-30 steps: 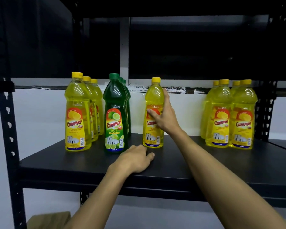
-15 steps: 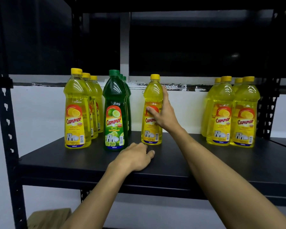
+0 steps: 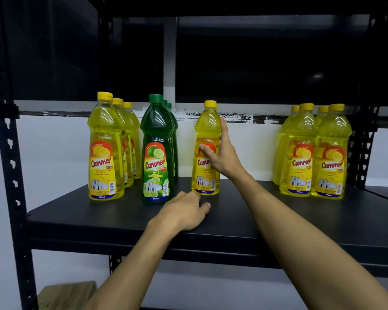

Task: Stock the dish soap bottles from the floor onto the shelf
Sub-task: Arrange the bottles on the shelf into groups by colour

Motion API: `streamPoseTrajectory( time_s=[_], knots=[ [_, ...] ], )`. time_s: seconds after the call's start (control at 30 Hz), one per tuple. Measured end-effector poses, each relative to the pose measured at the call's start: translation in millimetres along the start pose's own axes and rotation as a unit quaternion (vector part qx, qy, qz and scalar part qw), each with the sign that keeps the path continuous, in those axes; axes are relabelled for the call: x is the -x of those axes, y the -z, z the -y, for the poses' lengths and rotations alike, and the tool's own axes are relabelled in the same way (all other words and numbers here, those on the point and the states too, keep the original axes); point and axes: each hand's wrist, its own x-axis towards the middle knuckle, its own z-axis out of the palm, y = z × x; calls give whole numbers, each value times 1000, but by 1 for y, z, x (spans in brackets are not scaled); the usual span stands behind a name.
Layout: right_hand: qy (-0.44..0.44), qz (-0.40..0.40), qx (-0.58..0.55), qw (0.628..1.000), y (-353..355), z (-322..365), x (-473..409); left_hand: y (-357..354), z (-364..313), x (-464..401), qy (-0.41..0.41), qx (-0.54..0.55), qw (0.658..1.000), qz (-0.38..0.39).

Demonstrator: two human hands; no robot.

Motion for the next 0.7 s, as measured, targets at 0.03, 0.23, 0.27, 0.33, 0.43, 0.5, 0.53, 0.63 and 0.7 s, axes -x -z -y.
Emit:
streamPoseTrajectory(
  time_s=[0.03, 0.23, 0.27, 0.33, 0.43, 0.5, 0.53, 0.63, 0.7],
  knots=[
    [-1, 0, -1, 1000, 0, 0, 0, 0, 0, 0, -1, -1, 1000, 0],
    [-19, -3, -13, 1000, 2, 4, 4, 2, 2, 0, -28, 30, 999, -27],
    [-23, -10, -11, 1000, 6, 6, 5, 3, 1, 1, -40, 40, 998, -38],
    [-22, -33, 11, 999, 20, 11, 6, 7, -8, 3, -63, 64, 994, -62],
    [6, -84, 75, 994, 59, 11, 7, 16, -38, -2, -111, 91, 985, -92],
    [19, -122, 136, 983, 92, 6, 11, 20, -66, -14, -151, 112, 977, -98],
    [20, -143, 165, 976, 111, 3, 12, 20, -82, -22, -170, 131, 972, -100],
    [4, -195, 218, 956, 162, -6, 16, 15, -131, -51, -201, 182, 957, -101],
    [-24, -203, 230, 951, 187, -14, 16, 8, -162, -70, -201, 212, 953, -81]
  ],
)
